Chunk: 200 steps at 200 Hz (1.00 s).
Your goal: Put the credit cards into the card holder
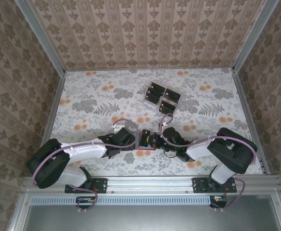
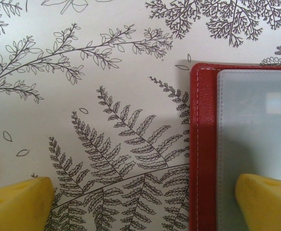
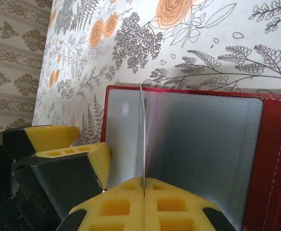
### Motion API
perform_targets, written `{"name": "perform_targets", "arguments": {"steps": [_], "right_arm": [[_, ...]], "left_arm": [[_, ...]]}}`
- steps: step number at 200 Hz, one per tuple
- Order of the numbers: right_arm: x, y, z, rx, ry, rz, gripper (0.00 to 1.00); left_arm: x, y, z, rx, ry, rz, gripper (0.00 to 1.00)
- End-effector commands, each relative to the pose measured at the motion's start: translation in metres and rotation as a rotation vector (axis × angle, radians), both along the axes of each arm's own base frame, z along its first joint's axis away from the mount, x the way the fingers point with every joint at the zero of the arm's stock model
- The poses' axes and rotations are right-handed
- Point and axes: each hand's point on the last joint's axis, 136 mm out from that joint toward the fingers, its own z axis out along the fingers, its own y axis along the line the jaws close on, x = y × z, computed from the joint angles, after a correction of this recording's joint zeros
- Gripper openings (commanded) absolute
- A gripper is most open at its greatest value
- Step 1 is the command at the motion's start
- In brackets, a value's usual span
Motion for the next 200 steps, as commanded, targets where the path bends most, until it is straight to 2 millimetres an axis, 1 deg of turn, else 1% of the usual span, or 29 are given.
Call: {"name": "perform_targets", "arguments": {"steps": [1, 113, 159, 181, 200], "right_arm": [[-0.002, -0.003, -0.008, -0.005, 0.003, -0.015, 0.00], [-0.004, 0.005, -0.014, 0.021, 0.026, 0.003, 0.00], [-0.006, 0.013, -0.015, 0.030, 0.037, 0.031, 0.00], [-0.006, 0.009, -0.015, 0.025, 0.034, 0.020, 0.00], [-0.006, 0.002, -0.014, 0.009, 0.024, -0.001, 0.00]], "left_arm": [[-0.017, 0.023, -0.020, 0.096, 0.065, 0.004, 1.00], [-0.019, 0.024, -0.023, 0.096, 0.069, 0.007, 1.00], [-0.019, 0.024, -0.023, 0.094, 0.068, 0.007, 1.00], [-0.019, 0.024, -0.023, 0.094, 0.069, 0.007, 1.00], [-0.019, 0.026, -0.022, 0.098, 0.068, 0.008, 1.00]]}}
